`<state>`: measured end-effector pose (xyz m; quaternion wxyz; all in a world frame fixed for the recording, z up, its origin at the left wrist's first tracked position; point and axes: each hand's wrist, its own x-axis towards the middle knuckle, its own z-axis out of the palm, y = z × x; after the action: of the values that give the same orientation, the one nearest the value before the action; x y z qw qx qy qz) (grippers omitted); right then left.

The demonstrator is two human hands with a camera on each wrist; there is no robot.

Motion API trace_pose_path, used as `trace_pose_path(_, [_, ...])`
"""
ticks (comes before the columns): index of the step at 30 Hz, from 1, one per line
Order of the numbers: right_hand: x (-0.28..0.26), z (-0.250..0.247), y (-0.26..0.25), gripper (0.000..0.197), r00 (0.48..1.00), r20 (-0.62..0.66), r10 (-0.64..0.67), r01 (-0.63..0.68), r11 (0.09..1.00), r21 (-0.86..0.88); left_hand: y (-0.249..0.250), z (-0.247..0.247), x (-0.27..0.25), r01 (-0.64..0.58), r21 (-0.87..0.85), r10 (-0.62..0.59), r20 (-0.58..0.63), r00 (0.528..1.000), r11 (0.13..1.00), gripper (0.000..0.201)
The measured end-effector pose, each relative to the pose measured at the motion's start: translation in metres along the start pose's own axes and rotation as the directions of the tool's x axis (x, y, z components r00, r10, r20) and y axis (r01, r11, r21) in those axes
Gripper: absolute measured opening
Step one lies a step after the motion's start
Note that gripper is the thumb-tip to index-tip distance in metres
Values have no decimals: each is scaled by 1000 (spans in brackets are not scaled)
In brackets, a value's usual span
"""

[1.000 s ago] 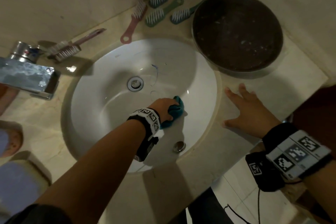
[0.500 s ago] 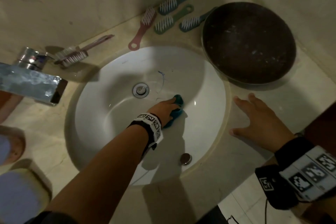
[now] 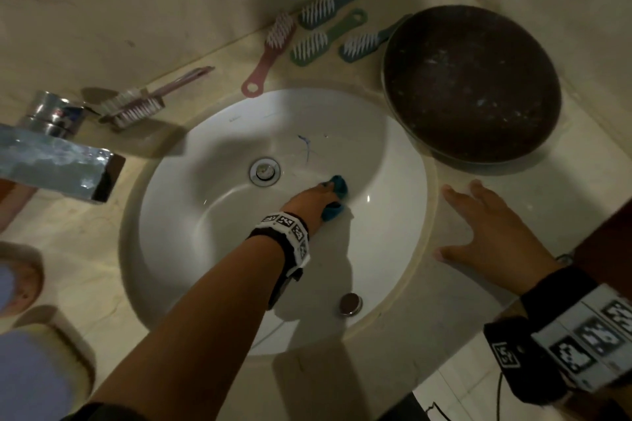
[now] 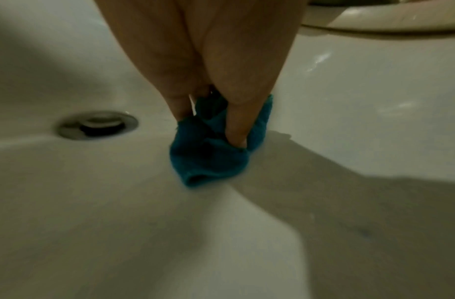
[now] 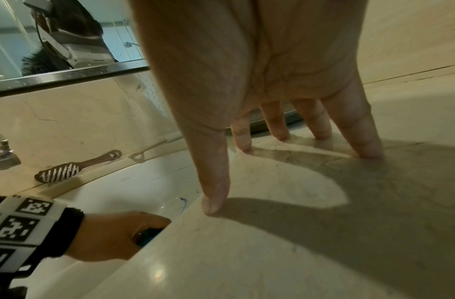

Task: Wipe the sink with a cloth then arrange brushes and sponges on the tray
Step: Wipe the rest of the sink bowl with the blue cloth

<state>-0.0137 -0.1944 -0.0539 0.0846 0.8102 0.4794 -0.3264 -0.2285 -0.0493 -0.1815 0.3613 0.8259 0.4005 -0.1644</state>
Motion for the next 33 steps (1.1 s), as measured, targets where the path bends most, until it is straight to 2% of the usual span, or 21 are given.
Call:
trace_pose_path(2, [0, 0, 0, 101, 1000, -2, 10, -10, 1000, 1, -15, -7, 0, 76, -7, -76, -38, 996, 997, 54])
trace_pose_path(5, [0, 1, 0, 100, 1000, -4, 5, -5, 1000, -5, -47, -17, 5, 235, -56, -236, -17, 972, 970, 59])
trace_pose_path(6, [0, 1, 1, 100, 1000, -7, 7, -7, 1000, -4, -54, -17, 6, 231, -150, -241, -53, 969, 961, 68])
trace_pose_path(7, [1, 1, 1, 100, 1000, -11, 10, -10, 1000, 0, -58, -14, 9, 291, -225, -314, -72, 947, 930, 71])
trace_pose_path(8, [1, 1, 1, 101, 1000, -15, 10, -10, 1000, 1, -56, -15, 11, 333, -236, -357, -66, 932, 913, 65])
trace_pose_path(10, [1, 2, 1, 101, 1000, -20, 7, -7, 1000, -2, -38, -16, 2, 352, -176, -365, -47, 930, 919, 50])
trace_pose_path(12, [1, 2, 1, 101, 1000, -19, 7, -7, 1000, -1, -24, -9, -3, 250, -193, -274, -113, 955, 949, 52])
trace_pose_path(16, [1, 1, 1, 101, 1000, -8, 13, -13, 1000, -5, -9, 11, -3, 132, -192, -143, -48, 988, 973, 50])
trace_pose_path(18, [1, 1, 1, 102, 1000, -8, 13, -13, 1000, -2, -5, 8, -1, 155, -278, -158, 11, 987, 948, 48])
trace_pose_path(20, [0, 2, 1, 102, 1000, -7, 15, -15, 1000, 10, -10, 4, 1, 169, -262, -188, -51, 981, 950, 48])
trace_pose_path(22, [1, 3, 3, 102, 1000, -8, 15, -15, 1000, 18, -13, -4, 8, 290, -410, -330, -28, 944, 865, 50])
trace_pose_path(23, [2, 3, 3, 102, 1000, -10, 14, -13, 1000, 19, -12, -10, 10, 386, -561, -442, 40, 896, 732, 50])
trace_pose_path(25, [3, 4, 5, 103, 1000, -21, 9, -8, 1000, 17, -16, -15, 11, 339, -660, -505, -71, 860, 670, 57])
trace_pose_path(26, [4, 4, 5, 103, 1000, -21, 9, -9, 1000, 18, -17, -17, 19, 291, -709, -497, -96, 862, 642, 58])
trace_pose_path(27, [4, 4, 5, 103, 1000, -20, 10, -9, 1000, 19, -15, -17, 24, 252, -772, -507, -103, 856, 583, 59])
trace_pose_path(28, [4, 5, 5, 103, 1000, -18, 9, -9, 1000, 22, -13, -18, 31, 242, -764, -495, -116, 861, 599, 58])
trace_pose_path(29, [4, 5, 5, 103, 1000, -17, 9, -8, 1000, 24, -7, -24, 31, 248, -800, -503, -77, 861, 547, 58])
trace_pose_path(30, [3, 5, 5, 103, 1000, -17, 7, -6, 1000, 28, -8, -26, 35, 262, -750, -472, -76, 878, 608, 57])
trace_pose_path(31, [4, 4, 5, 103, 1000, -16, 5, -5, 1000, 27, -7, -26, 38, 250, -736, -439, -72, 895, 630, 57])
trace_pose_path(32, [4, 3, 5, 103, 1000, -12, 6, -6, 1000, 23, -9, -24, 37, 222, -640, -367, -101, 925, 736, 57])
trace_pose_path(33, [3, 3, 5, 103, 1000, -6, 10, -10, 1000, 22, -5, -25, 34, 224, -581, -329, -80, 941, 782, 57])
